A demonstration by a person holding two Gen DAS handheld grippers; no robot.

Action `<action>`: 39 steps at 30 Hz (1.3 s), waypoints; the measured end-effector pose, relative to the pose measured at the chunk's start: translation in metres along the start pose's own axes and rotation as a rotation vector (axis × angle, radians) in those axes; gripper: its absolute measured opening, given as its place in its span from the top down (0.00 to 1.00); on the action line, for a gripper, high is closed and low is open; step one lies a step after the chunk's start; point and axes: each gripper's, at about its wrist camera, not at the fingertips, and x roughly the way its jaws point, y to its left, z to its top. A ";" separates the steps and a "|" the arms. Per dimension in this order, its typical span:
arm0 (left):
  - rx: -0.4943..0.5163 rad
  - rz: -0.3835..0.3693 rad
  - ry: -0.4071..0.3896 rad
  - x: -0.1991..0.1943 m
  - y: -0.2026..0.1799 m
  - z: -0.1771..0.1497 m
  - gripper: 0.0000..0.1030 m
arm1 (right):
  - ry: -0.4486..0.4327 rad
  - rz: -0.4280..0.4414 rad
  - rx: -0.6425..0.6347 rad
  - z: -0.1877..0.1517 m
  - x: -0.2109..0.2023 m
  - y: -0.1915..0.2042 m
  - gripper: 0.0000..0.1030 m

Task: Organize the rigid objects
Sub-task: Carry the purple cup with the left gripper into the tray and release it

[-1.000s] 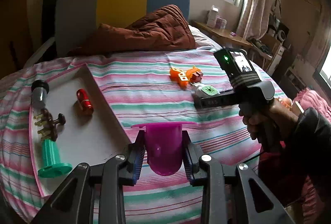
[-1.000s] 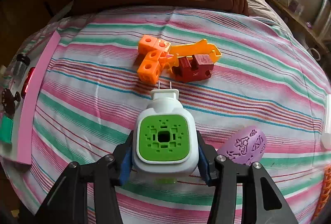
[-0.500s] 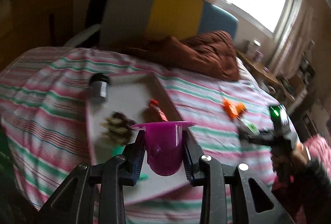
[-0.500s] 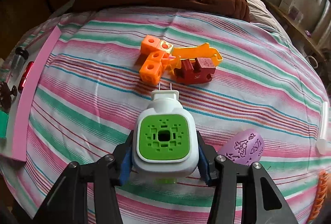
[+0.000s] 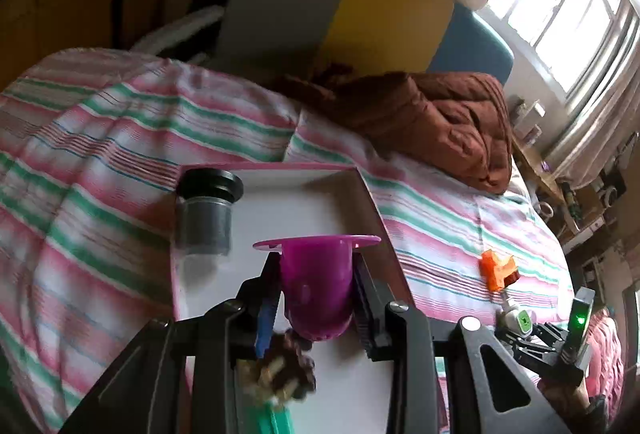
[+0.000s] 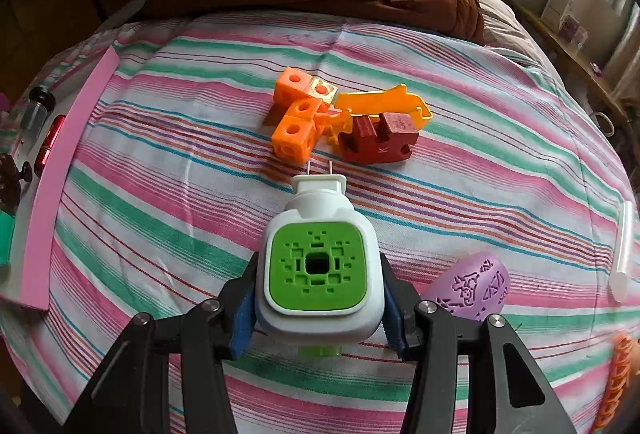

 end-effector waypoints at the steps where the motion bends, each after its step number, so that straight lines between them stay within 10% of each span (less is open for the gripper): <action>1: -0.005 0.008 0.008 0.006 0.002 0.001 0.68 | 0.000 0.000 -0.001 0.000 0.000 0.000 0.49; 15: -0.028 0.089 0.129 0.048 0.028 -0.009 0.60 | -0.001 -0.004 -0.003 0.001 -0.001 0.003 0.49; 30: 0.121 0.229 -0.201 -0.067 -0.015 -0.049 0.60 | -0.010 -0.025 -0.025 0.000 -0.002 0.005 0.49; 39: 0.186 0.231 -0.224 -0.098 -0.045 -0.096 0.60 | -0.019 -0.039 -0.040 -0.003 -0.001 0.007 0.49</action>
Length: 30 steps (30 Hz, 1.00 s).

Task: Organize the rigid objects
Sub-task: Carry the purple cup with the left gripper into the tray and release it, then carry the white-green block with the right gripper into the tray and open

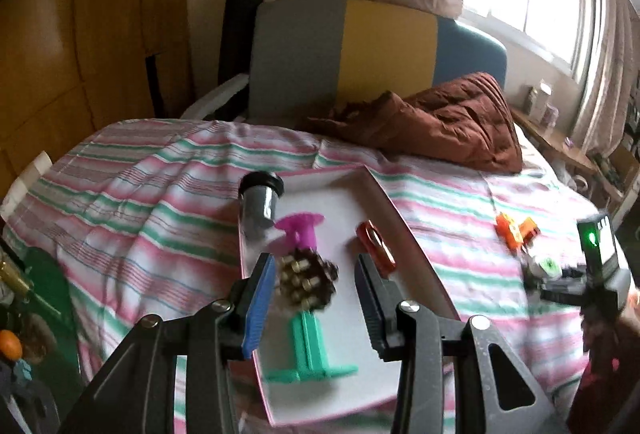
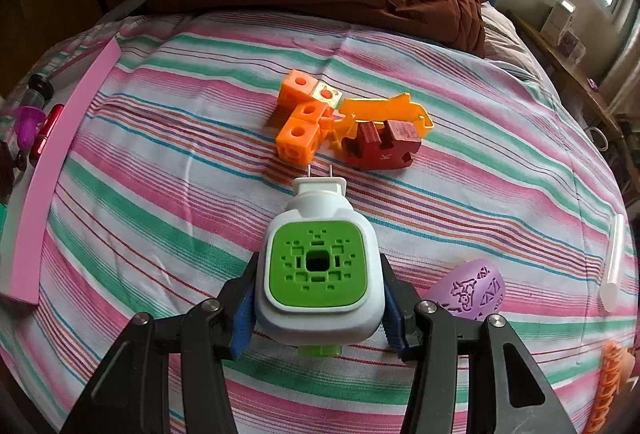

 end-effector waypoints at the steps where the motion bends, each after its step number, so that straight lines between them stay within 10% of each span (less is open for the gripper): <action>1: 0.015 0.006 0.003 -0.002 -0.003 -0.003 0.60 | -0.001 -0.001 -0.001 0.000 0.000 0.000 0.49; 30: 0.029 0.041 0.048 -0.026 0.006 -0.043 0.60 | -0.008 -0.015 0.004 -0.011 -0.009 0.017 0.49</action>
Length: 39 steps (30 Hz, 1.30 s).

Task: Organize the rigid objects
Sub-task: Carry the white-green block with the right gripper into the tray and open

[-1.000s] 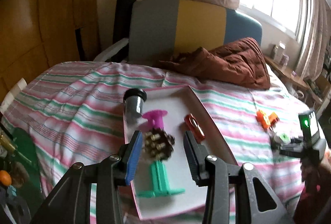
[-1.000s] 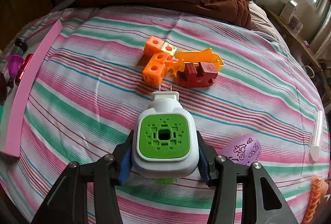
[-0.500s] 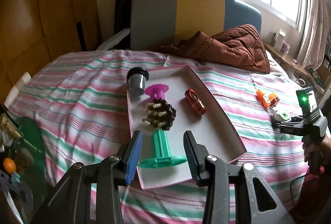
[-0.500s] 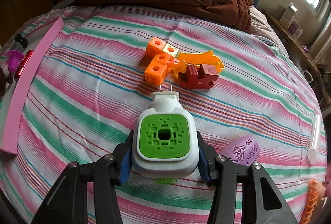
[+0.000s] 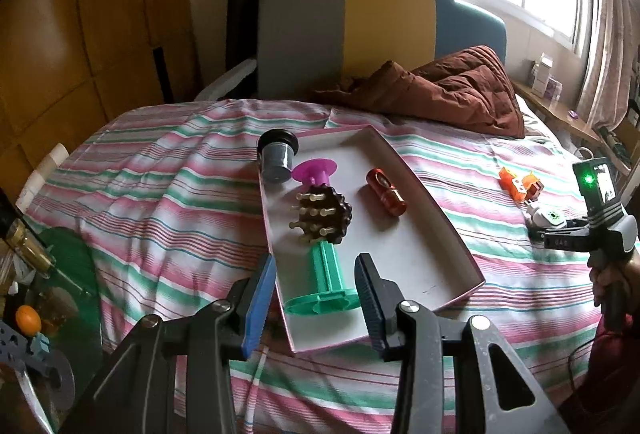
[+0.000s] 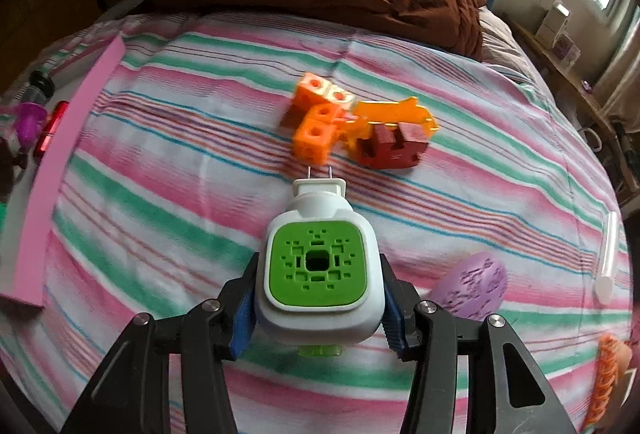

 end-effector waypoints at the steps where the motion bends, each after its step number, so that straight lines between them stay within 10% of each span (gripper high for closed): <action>1: 0.000 0.001 0.000 0.000 0.001 0.000 0.60 | -0.006 0.008 -0.003 -0.001 -0.003 0.004 0.49; 23: -0.074 0.015 0.022 0.006 0.028 -0.011 0.60 | -0.206 0.309 -0.122 0.039 -0.089 0.148 0.49; 39: -0.135 0.056 0.037 0.011 0.060 -0.020 0.60 | -0.071 0.272 -0.275 0.069 -0.018 0.267 0.48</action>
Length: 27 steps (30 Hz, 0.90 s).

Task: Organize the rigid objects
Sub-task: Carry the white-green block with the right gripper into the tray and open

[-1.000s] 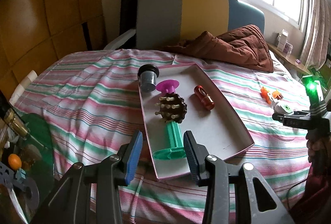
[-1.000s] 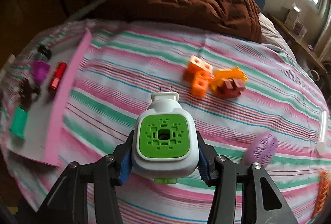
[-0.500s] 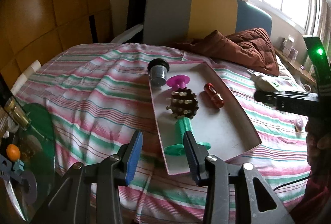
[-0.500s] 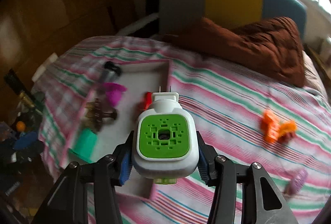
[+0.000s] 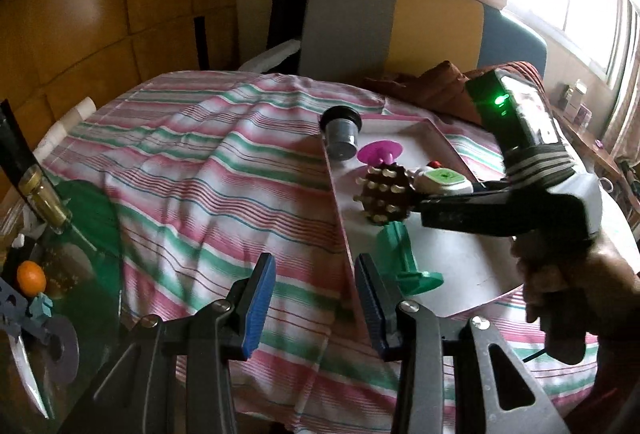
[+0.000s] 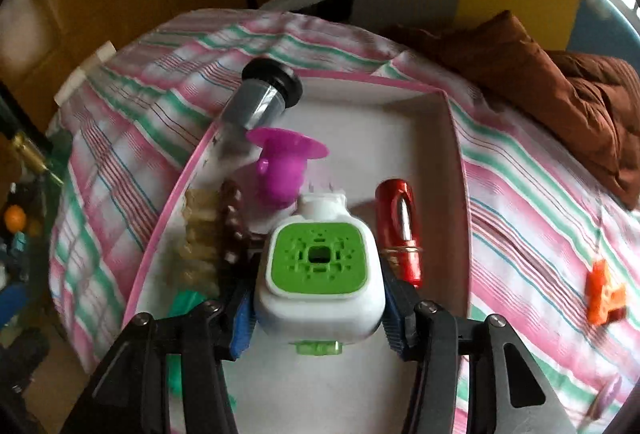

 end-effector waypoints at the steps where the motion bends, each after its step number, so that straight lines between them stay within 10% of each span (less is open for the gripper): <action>1: -0.005 0.001 0.000 0.000 0.001 0.000 0.60 | 0.009 -0.008 0.002 0.001 0.004 0.000 0.48; 27: 0.026 0.009 -0.033 -0.018 -0.006 0.003 0.60 | -0.227 -0.044 0.041 -0.029 -0.085 -0.027 0.36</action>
